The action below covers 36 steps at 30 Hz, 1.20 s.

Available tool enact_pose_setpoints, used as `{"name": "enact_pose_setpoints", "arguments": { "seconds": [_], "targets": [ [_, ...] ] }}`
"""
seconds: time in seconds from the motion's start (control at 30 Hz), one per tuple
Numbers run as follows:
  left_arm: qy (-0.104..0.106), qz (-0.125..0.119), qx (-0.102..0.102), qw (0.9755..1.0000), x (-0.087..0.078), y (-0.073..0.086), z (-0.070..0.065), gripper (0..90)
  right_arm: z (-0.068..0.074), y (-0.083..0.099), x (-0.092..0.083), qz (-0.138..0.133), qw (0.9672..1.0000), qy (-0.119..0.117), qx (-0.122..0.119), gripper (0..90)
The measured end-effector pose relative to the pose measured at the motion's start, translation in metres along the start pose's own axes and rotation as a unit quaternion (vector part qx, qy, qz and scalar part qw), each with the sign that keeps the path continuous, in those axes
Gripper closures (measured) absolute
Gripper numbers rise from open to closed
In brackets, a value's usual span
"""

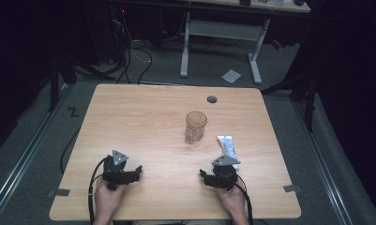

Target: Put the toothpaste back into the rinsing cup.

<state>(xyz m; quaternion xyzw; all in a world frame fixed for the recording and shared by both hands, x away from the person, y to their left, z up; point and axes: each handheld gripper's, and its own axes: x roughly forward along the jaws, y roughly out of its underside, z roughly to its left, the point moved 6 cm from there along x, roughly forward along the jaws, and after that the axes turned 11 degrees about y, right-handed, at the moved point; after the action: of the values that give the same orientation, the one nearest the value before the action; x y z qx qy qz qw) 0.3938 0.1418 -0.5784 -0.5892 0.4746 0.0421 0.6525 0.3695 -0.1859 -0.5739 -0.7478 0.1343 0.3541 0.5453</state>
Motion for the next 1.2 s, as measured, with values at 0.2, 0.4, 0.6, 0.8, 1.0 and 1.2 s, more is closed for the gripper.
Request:
{"name": "enact_pose_setpoints", "arguments": {
  "seconds": [0.2,0.4,0.6,0.8,1.0,1.2],
  "targets": [
    [0.000,0.000,0.000,1.0000,0.0000,0.0000,0.0000,15.3,0.0001,0.0001,-0.0001,0.000,1.0000,0.000,0.001,29.7],
    [0.000,0.000,0.000,1.0000,0.0000,0.0000,0.0000,15.3,0.0000,0.0002,-0.0001,0.001,1.0000,0.001,0.001,29.1],
    [0.000,0.000,0.000,1.0000,0.0000,0.0000,0.0000,15.3,-0.0001,0.0002,0.0000,0.001,1.0000,0.000,0.001,28.6],
    [0.000,0.000,0.000,1.0000,0.0000,0.0000,0.0000,15.3,-0.0002,0.0002,0.0000,0.001,1.0000,0.000,0.001,28.6],
    [0.000,0.000,0.000,1.0000,0.0000,0.0000,0.0000,15.3,-0.0005,0.0000,0.0001,0.002,1.0000,0.000,0.003,30.0],
    [0.000,0.000,0.000,1.0000,-0.0001,0.0000,0.0000,15.3,-0.0012,0.0001,-0.0002,0.000,1.0000,0.001,0.001,33.1]
  ]
}}
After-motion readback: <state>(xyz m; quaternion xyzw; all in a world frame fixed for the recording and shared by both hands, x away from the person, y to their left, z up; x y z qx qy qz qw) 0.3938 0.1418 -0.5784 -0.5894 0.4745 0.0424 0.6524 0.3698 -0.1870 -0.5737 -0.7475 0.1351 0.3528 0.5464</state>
